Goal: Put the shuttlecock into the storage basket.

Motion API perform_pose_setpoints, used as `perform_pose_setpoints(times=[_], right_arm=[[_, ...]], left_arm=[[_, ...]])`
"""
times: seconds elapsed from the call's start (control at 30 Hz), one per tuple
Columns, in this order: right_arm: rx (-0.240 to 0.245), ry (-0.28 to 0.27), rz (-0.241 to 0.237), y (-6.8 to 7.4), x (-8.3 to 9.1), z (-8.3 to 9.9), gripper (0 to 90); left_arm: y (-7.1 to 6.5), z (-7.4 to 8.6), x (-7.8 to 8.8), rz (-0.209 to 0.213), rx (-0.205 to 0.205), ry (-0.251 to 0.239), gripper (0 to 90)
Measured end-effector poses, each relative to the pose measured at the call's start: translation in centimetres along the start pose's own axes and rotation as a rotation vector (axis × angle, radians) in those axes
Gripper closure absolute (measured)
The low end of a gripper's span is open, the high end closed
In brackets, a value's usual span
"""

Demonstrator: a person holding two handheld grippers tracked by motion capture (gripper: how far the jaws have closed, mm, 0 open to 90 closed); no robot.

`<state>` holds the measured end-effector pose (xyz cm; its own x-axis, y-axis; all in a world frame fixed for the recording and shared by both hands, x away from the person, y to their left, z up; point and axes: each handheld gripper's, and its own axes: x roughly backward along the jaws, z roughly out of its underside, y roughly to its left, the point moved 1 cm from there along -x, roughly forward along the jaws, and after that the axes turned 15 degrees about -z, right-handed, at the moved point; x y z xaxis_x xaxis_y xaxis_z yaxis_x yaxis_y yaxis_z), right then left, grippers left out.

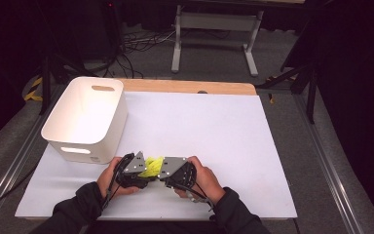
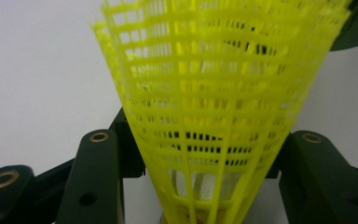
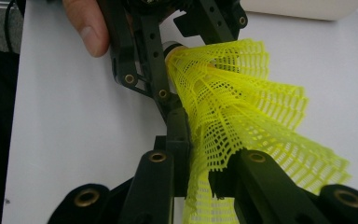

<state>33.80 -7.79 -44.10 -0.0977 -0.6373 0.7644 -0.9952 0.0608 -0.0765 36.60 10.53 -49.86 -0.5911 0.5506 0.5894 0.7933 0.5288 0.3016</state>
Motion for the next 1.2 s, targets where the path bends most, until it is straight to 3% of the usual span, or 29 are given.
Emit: perform_pose_setpoints(times=[0.1, 0.13, 0.17, 0.3, 0.4, 0.5, 0.57, 0.63, 0.7, 0.83, 1.03, 1.2], right_arm=[[-0.003, 0.002, -0.022, -0.1, 0.0, -0.3, 78.5], [-0.003, 0.006, -0.023, -0.1, 0.0, -0.4, 78.0], [-0.003, 0.005, -0.028, -0.1, -0.1, -0.4, 77.3], [-0.007, -0.027, -0.039, -0.1, 0.1, -0.6, 70.6], [-0.005, -0.062, -0.033, 0.1, 0.5, -0.8, 62.1], [0.004, -0.067, -0.026, 0.3, 0.7, -0.9, 54.4], [0.003, -0.077, -0.021, 0.4, 1.0, -0.9, 50.1], [0.004, -0.087, -0.021, 0.5, 1.1, -1.0, 46.6], [0.003, -0.092, -0.025, 0.7, 1.2, -1.2, 41.8], [0.004, -0.104, 0.011, 1.0, 1.6, -1.3, 30.0], [-0.019, -0.158, 0.037, 1.0, 2.3, -1.4, 23.5], [-0.03, -0.175, 0.032, 1.0, 2.7, -1.3, 23.3]], left_arm=[[0.0, -0.1, -0.1, -0.003, -0.014, 0.004, 50.2], [-0.1, -0.1, -0.2, -0.008, 0.005, -0.008, 50.2], [0.1, -0.1, -0.1, -0.01, -0.016, -0.001, 50.6], [0.1, 0.0, 0.1, -0.015, 0.009, -0.031, 52.0], [0.1, -0.1, 0.3, -0.023, 0.009, -0.05, 52.7], [0.1, 0.0, 0.6, -0.032, 0.039, -0.088, 53.2], [0.3, 0.0, 0.7, -0.046, 0.018, -0.091, 53.6], [0.1, 0.0, 0.7, -0.032, 0.05, -0.104, 53.9], [0.1, 0.0, 0.8, -0.044, 0.043, -0.113, 54.0], [0.3, 0.0, 0.9, -0.048, 0.045, -0.127, 54.6], [0.3, 0.0, 1.1, -0.045, 0.042, -0.135, 54.8], [0.3, 0.0, 1.1, -0.038, 0.052, -0.146, 54.8]])
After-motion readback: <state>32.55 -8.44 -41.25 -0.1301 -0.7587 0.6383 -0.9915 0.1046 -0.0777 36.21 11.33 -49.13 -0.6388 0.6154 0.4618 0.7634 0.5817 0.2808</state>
